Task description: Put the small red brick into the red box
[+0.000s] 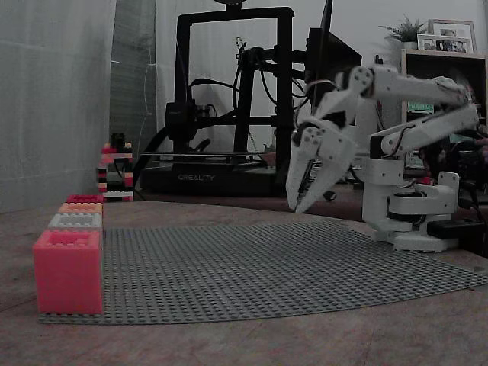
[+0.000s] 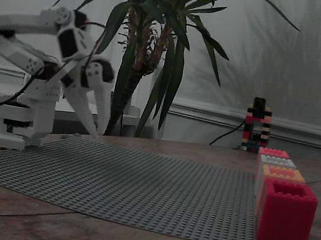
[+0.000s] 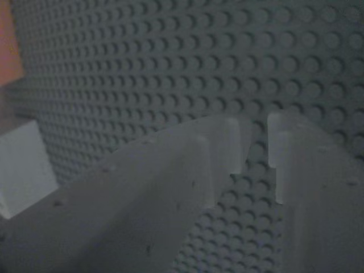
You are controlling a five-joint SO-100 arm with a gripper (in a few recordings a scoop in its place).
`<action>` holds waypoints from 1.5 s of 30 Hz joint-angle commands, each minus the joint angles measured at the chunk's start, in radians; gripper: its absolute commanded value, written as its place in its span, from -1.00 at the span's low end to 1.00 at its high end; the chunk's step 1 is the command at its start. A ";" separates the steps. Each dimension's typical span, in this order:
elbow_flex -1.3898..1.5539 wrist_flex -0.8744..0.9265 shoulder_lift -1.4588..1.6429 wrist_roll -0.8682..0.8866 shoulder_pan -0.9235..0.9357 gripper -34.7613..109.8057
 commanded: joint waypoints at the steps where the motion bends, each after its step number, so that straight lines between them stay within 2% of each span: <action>1: 0.046 0.041 0.176 0.006 -0.011 -0.52; 16: 0.150 0.126 0.359 0.101 -0.060 -0.52; 45: 0.150 0.126 0.359 0.118 -0.063 -0.52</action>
